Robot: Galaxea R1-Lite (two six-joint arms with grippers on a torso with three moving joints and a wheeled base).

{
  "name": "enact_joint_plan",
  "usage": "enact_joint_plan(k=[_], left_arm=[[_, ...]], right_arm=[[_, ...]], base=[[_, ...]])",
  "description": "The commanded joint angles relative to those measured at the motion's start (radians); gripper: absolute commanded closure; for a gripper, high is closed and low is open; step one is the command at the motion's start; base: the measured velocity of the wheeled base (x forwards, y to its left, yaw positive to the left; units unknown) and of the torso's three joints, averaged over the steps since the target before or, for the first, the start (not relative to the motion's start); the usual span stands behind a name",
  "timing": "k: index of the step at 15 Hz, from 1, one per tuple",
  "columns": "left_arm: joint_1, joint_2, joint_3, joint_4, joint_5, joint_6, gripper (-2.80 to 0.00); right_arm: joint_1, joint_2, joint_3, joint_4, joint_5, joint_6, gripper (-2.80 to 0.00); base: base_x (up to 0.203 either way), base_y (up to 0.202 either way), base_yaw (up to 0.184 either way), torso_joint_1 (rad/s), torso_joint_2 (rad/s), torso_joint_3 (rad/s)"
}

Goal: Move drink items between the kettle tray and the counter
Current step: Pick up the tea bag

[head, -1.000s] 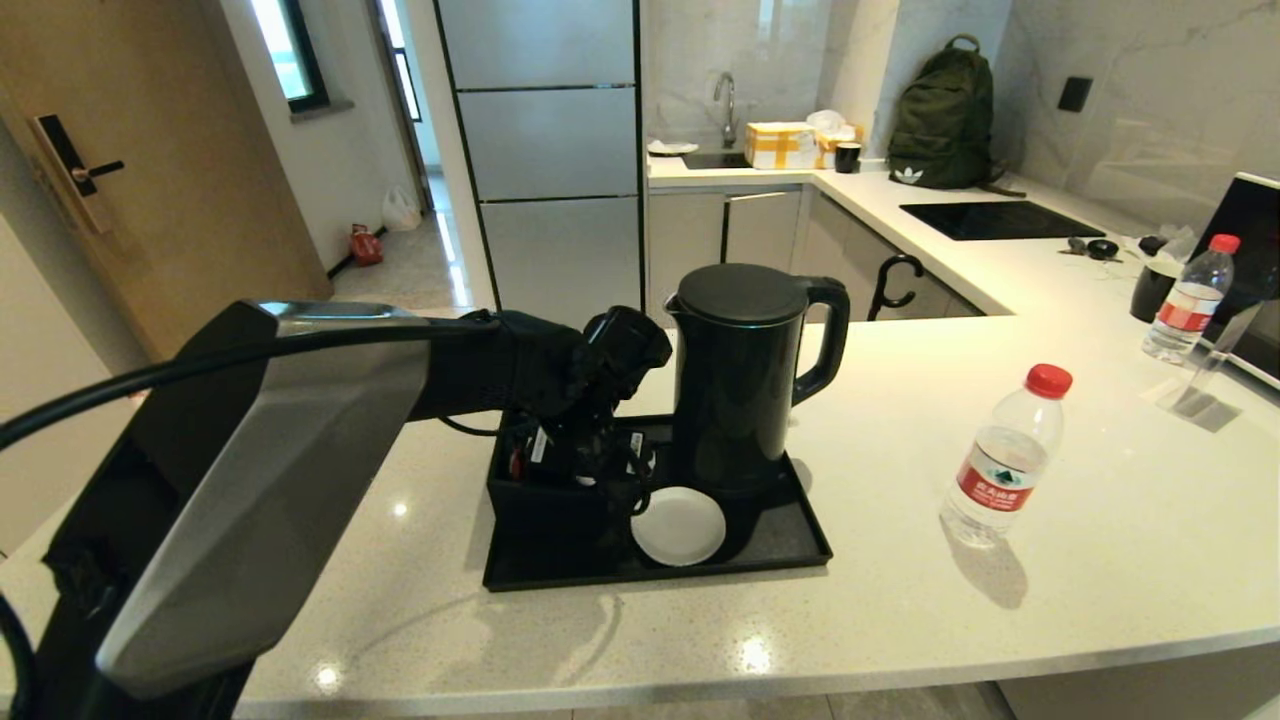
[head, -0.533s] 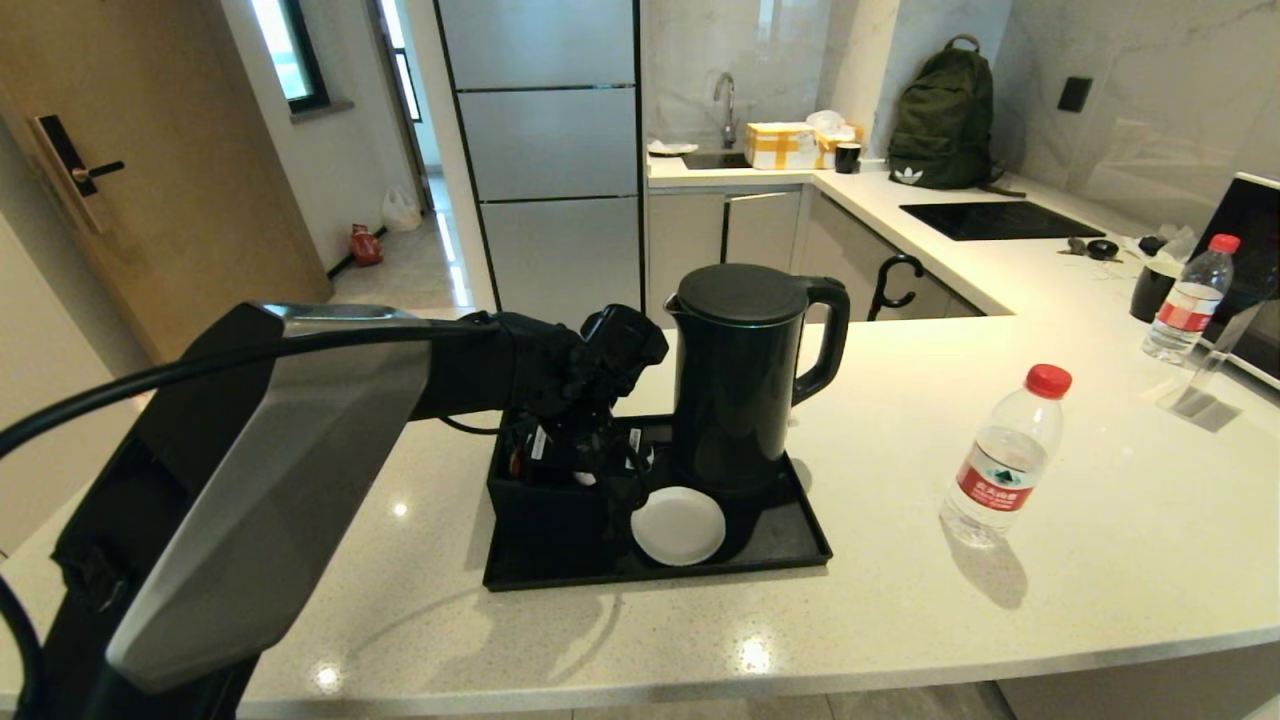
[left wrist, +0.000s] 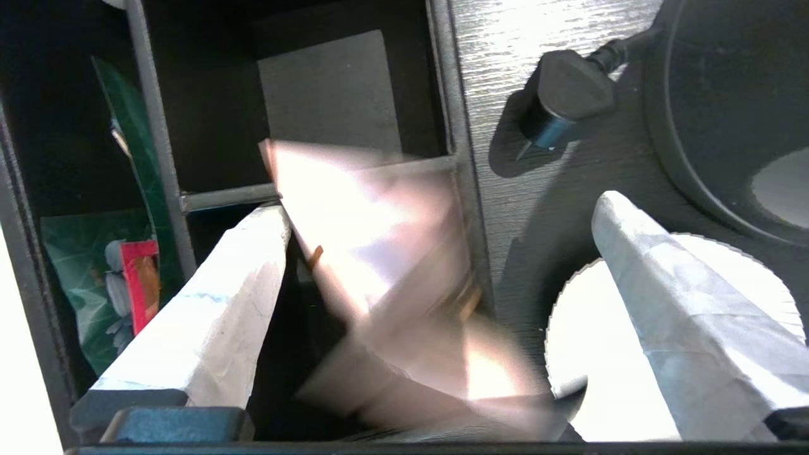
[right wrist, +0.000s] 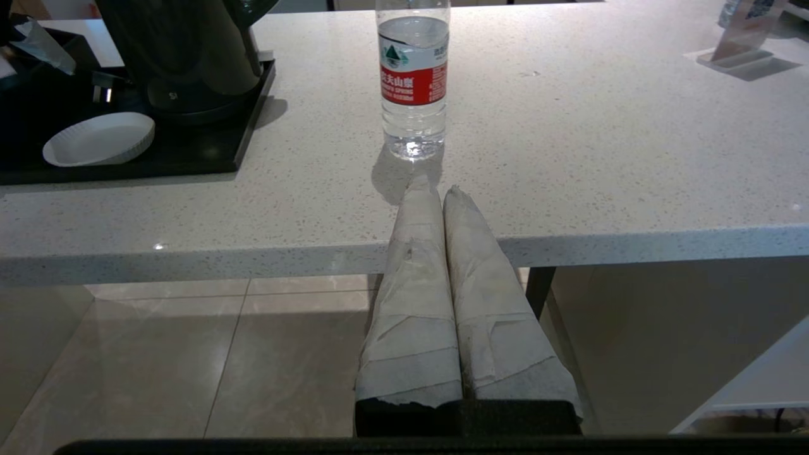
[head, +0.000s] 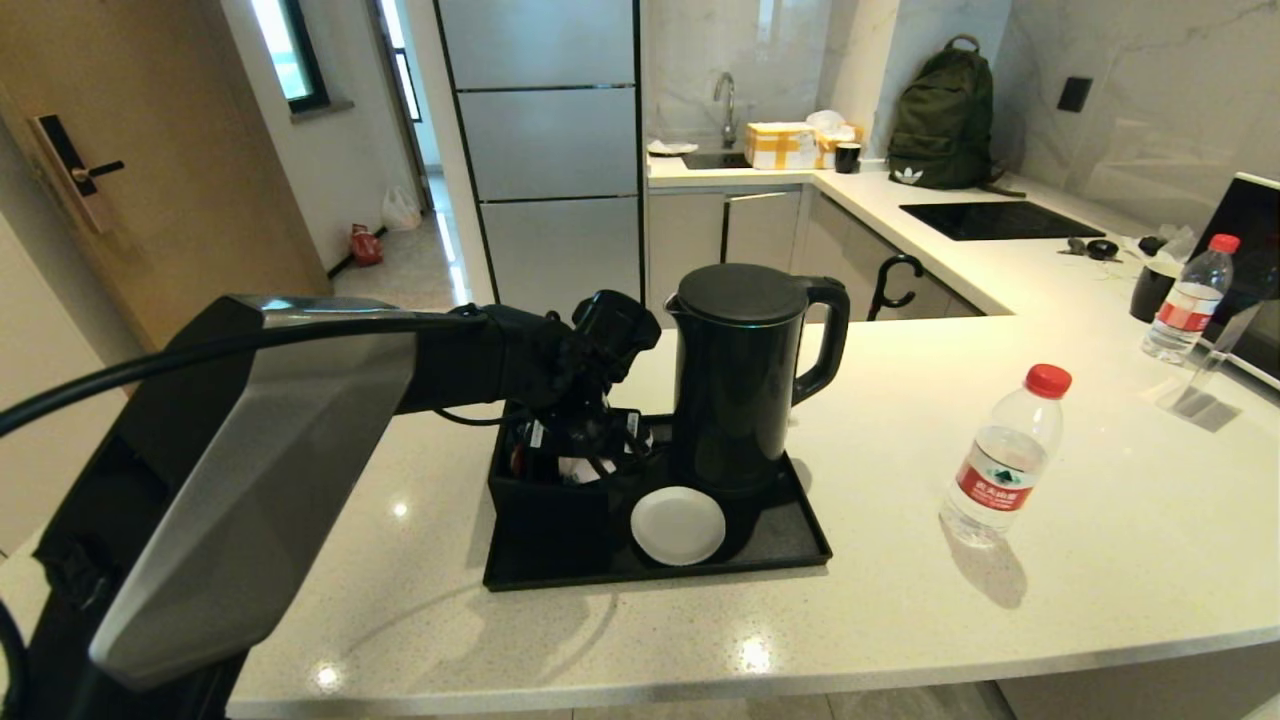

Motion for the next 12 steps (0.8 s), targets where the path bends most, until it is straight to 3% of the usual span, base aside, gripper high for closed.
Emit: enact_joint_plan(k=[1, 4, 12], left_arm=[[0.008, -0.019, -0.001, -0.011, -0.053, -0.025, -2.80], [0.012, -0.022, 0.000, -0.013, -0.093, -0.044, -2.80], [0.012, -0.022, 0.000, -0.013, -0.093, -0.044, -2.80]], right_arm=[[0.000, 0.001, 0.002, 0.000, 0.001, -0.001, 0.00], [0.000, 0.001, 0.002, 0.000, 0.001, -0.001, 0.00], [0.000, 0.001, 0.002, 0.000, 0.001, -0.001, 0.00]], base=[[0.000, 0.000, 0.000, 0.000, 0.00, 0.000], [0.000, 0.000, 0.000, 0.000, 0.00, 0.000], [0.000, 0.000, 0.000, 0.000, 0.00, 0.000]])
